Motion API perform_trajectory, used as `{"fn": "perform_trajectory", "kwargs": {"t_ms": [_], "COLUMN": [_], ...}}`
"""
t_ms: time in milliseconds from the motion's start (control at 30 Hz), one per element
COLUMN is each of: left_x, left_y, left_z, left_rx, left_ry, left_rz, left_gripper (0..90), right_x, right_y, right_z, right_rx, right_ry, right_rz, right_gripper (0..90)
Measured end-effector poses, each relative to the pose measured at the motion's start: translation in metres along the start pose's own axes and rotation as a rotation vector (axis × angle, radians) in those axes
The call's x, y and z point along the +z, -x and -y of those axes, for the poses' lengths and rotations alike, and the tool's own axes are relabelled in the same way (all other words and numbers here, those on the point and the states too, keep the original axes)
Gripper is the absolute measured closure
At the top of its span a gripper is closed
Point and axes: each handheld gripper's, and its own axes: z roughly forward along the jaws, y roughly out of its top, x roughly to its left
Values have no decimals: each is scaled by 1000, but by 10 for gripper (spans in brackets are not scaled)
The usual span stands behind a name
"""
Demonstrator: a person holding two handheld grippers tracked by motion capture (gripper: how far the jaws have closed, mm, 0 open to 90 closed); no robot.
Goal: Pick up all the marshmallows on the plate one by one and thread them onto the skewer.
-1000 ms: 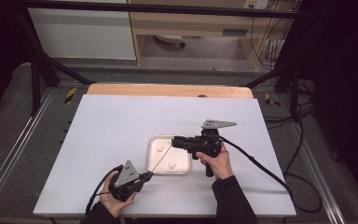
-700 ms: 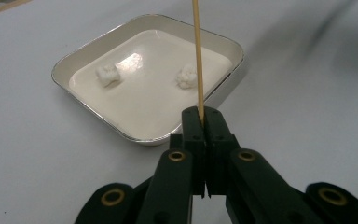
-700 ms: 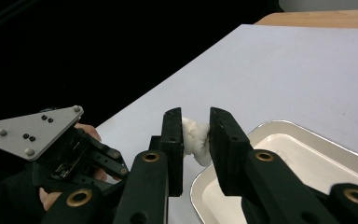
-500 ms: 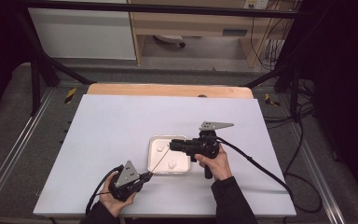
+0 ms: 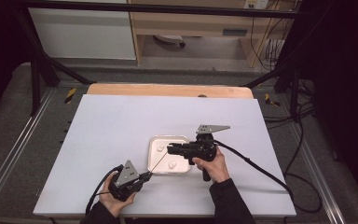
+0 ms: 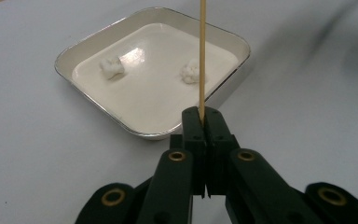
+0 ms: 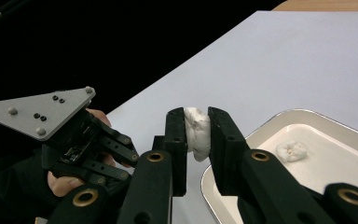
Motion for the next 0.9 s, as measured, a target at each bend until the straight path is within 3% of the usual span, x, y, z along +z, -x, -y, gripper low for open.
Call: {"fn": "perform_trajectory", "kwargs": {"t_ms": [900], "left_x": [4], "left_y": [2], "left_z": [1], "left_rx": [16], "left_ry": [-28], "left_rz": [-9], "left_gripper": [893], "right_x": [7], "right_y": [-3], "right_z": [10], "right_rx": [-26], "right_ry": [-26], "right_rz": [-28], "right_gripper": [823]}}
